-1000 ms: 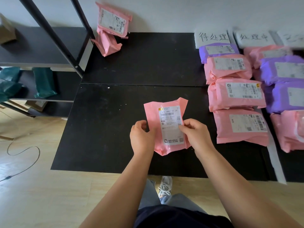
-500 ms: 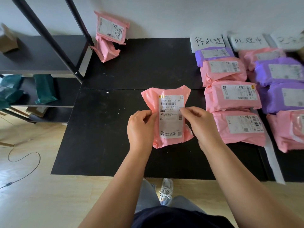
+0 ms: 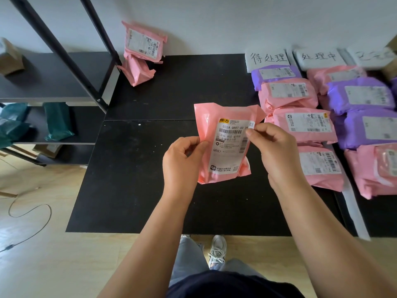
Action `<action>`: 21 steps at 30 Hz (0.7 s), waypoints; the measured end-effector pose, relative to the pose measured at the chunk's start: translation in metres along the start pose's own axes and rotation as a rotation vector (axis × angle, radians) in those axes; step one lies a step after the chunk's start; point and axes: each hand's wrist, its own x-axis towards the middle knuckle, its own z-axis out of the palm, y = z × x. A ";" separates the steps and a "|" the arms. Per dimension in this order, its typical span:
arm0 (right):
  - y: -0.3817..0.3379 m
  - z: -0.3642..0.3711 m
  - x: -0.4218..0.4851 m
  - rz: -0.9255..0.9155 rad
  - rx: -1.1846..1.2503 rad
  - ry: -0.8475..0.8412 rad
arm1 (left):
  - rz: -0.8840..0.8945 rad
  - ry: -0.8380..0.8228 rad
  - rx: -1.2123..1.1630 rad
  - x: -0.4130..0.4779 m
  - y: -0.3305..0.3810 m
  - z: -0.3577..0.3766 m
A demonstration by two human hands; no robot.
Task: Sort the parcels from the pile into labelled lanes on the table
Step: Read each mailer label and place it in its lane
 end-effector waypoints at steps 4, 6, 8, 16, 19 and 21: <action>-0.005 -0.001 -0.002 -0.010 -0.016 -0.002 | -0.018 0.016 -0.042 -0.002 0.002 0.000; -0.008 -0.001 -0.003 -0.021 -0.010 0.003 | -0.037 0.033 -0.062 -0.002 0.003 -0.001; -0.011 -0.001 -0.004 -0.020 0.023 0.020 | -0.058 0.046 -0.066 -0.002 0.004 -0.001; -0.014 -0.004 -0.001 0.039 0.014 0.072 | -0.102 -0.087 -0.057 -0.003 -0.002 -0.002; -0.014 -0.001 -0.003 0.063 0.000 0.063 | -0.115 -0.134 -0.056 -0.005 -0.001 0.000; -0.014 0.001 -0.004 0.086 -0.006 0.049 | -0.143 -0.121 -0.065 -0.005 0.001 0.002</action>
